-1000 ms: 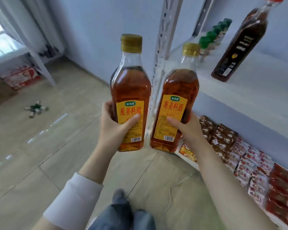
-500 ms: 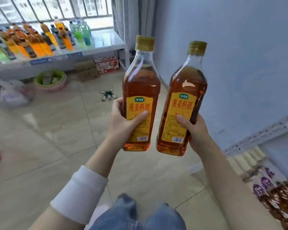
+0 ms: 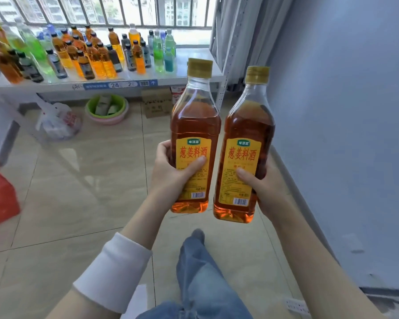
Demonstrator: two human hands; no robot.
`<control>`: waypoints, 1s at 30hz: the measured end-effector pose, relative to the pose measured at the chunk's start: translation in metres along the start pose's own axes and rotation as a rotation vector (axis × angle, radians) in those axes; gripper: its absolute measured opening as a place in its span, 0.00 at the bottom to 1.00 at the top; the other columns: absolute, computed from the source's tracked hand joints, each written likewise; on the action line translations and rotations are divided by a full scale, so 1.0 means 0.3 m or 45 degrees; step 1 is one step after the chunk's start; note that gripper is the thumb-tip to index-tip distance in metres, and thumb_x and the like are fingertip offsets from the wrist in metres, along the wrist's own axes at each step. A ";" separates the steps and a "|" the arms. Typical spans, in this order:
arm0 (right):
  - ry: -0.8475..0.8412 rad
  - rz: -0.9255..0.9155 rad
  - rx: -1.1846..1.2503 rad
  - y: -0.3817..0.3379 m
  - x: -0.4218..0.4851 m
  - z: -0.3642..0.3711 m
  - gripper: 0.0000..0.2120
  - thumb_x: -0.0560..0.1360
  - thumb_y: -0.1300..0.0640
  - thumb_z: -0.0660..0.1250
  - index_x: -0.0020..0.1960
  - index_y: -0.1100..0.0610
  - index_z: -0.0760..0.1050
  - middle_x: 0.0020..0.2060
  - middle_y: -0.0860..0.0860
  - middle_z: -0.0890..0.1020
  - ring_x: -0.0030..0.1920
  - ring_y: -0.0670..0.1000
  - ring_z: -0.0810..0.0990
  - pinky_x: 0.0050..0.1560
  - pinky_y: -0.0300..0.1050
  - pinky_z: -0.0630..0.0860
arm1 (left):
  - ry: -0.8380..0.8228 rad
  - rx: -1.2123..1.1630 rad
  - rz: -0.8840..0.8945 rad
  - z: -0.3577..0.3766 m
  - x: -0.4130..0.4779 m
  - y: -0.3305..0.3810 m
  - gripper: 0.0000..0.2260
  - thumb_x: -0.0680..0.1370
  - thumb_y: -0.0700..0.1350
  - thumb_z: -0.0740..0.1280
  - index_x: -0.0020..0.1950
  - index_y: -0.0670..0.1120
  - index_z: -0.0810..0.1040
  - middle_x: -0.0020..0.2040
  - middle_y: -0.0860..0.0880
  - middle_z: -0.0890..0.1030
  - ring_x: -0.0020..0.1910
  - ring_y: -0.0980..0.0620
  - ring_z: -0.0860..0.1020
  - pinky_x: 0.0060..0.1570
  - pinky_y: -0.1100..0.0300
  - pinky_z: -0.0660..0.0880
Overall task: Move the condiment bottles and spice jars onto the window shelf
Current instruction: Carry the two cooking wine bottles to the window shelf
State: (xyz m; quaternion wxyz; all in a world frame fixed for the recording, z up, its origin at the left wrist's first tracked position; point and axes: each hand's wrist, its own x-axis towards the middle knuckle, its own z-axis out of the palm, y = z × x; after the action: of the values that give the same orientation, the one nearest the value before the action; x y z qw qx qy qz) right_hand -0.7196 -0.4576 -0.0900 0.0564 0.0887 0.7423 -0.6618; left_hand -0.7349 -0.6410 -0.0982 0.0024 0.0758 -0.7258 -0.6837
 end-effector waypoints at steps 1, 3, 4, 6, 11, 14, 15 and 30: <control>-0.008 0.001 0.001 -0.014 0.082 -0.007 0.31 0.61 0.49 0.71 0.62 0.56 0.70 0.55 0.54 0.81 0.54 0.54 0.81 0.54 0.58 0.78 | 0.008 0.001 0.006 0.019 0.074 0.010 0.32 0.59 0.57 0.71 0.59 0.50 0.66 0.51 0.53 0.78 0.49 0.56 0.79 0.47 0.58 0.78; -0.036 0.011 0.010 -0.050 0.248 -0.024 0.34 0.60 0.48 0.71 0.64 0.57 0.69 0.56 0.54 0.81 0.54 0.55 0.81 0.55 0.60 0.78 | 0.040 -0.004 0.015 0.058 0.226 0.039 0.30 0.60 0.56 0.72 0.58 0.50 0.66 0.50 0.54 0.78 0.48 0.57 0.79 0.45 0.60 0.77; -0.050 0.011 0.014 -0.071 0.327 -0.034 0.34 0.60 0.48 0.71 0.64 0.57 0.69 0.56 0.54 0.81 0.54 0.55 0.81 0.55 0.59 0.78 | 0.056 -0.007 0.017 0.076 0.302 0.058 0.29 0.61 0.54 0.73 0.58 0.50 0.66 0.50 0.55 0.78 0.48 0.58 0.79 0.44 0.61 0.77; -0.067 0.011 0.022 -0.123 0.479 -0.053 0.33 0.60 0.48 0.71 0.62 0.56 0.70 0.55 0.54 0.81 0.54 0.54 0.81 0.55 0.59 0.78 | 0.085 -0.014 0.021 0.108 0.449 0.104 0.26 0.63 0.52 0.74 0.56 0.51 0.66 0.48 0.56 0.78 0.47 0.59 0.79 0.43 0.63 0.76; -0.132 -0.018 0.034 -0.243 0.844 -0.053 0.29 0.62 0.49 0.76 0.59 0.52 0.70 0.55 0.53 0.81 0.55 0.54 0.81 0.55 0.59 0.78 | 0.176 -0.065 0.054 0.143 0.768 0.202 0.28 0.61 0.54 0.72 0.57 0.51 0.66 0.48 0.56 0.78 0.47 0.60 0.79 0.44 0.63 0.77; -0.157 -0.021 0.038 -0.295 1.031 -0.029 0.33 0.61 0.48 0.77 0.63 0.55 0.70 0.55 0.53 0.81 0.55 0.54 0.81 0.55 0.61 0.77 | 0.205 -0.051 0.064 0.145 0.949 0.236 0.27 0.63 0.52 0.73 0.57 0.50 0.66 0.48 0.56 0.78 0.45 0.61 0.79 0.40 0.66 0.76; -0.165 -0.029 0.039 -0.313 1.090 -0.018 0.34 0.60 0.48 0.75 0.63 0.55 0.69 0.55 0.53 0.81 0.55 0.54 0.81 0.55 0.61 0.77 | 0.214 -0.052 0.069 0.143 1.008 0.244 0.26 0.63 0.51 0.73 0.57 0.50 0.66 0.47 0.56 0.78 0.43 0.63 0.79 0.38 0.67 0.76; -0.150 -0.200 0.032 -0.663 1.953 0.209 0.39 0.55 0.46 0.76 0.63 0.59 0.71 0.54 0.54 0.82 0.53 0.54 0.82 0.54 0.58 0.78 | 0.239 -0.082 0.236 -0.001 1.898 0.440 0.32 0.58 0.56 0.71 0.59 0.49 0.66 0.48 0.57 0.78 0.41 0.69 0.78 0.40 0.69 0.77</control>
State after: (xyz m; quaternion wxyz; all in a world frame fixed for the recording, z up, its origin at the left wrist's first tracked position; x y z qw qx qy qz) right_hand -1.3356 -0.5080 -0.0217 0.0468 -0.0084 0.7340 -0.6775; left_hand -1.3117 -0.6988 -0.0241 0.1360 0.0720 -0.7040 -0.6933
